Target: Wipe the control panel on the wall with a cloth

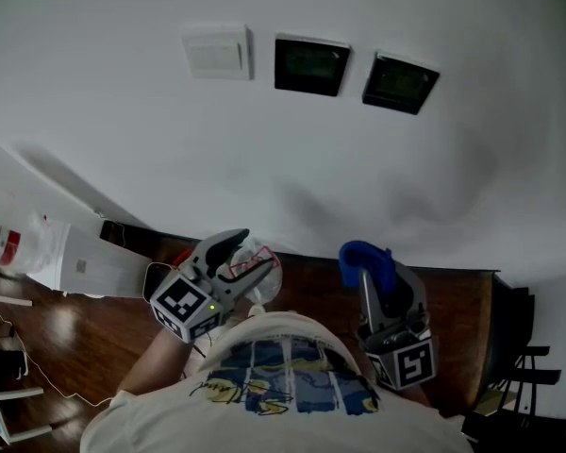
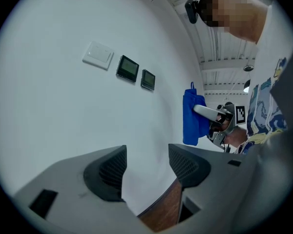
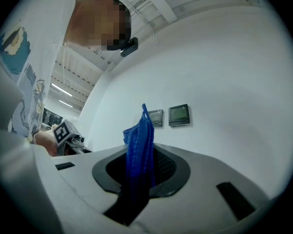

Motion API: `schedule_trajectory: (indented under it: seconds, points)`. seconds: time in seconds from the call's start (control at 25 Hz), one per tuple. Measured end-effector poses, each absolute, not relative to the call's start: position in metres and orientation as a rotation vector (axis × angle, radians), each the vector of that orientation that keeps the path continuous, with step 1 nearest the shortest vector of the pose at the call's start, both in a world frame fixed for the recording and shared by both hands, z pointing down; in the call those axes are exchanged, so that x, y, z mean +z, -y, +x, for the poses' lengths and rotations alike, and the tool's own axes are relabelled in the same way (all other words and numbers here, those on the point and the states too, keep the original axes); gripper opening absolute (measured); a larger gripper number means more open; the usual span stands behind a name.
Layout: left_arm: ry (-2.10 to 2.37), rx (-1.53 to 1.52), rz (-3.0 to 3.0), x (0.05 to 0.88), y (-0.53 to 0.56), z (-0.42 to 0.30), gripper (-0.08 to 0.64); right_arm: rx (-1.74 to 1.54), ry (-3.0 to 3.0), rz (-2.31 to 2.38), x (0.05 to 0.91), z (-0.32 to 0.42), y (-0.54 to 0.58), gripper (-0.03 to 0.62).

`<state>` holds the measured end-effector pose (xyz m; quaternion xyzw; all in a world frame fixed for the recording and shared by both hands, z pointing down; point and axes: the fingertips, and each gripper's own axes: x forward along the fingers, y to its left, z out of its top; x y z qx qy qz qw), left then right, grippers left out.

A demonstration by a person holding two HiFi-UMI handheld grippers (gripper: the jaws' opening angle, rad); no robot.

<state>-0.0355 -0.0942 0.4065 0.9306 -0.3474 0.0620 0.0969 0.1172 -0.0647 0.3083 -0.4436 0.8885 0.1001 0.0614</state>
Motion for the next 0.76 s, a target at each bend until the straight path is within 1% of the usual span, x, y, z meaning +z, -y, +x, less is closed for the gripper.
schedule_trajectory:
  seconds: [0.12,0.4,0.76]
  points:
    - [1.062,0.176,2.75,0.401,0.094,-0.027,0.242,0.323,-2.691,-1.326,0.311,0.126,0.066,0.095]
    - [1.15,0.173,2.731,0.405,0.086,-0.005,0.242,0.254,-2.716,-1.278,0.329,0.147,0.065,0.095]
    - [1.185,0.229,2.719,0.414,0.077,0.014,0.242,0.225,-2.71,-1.28,0.338,0.177,0.057,0.095]
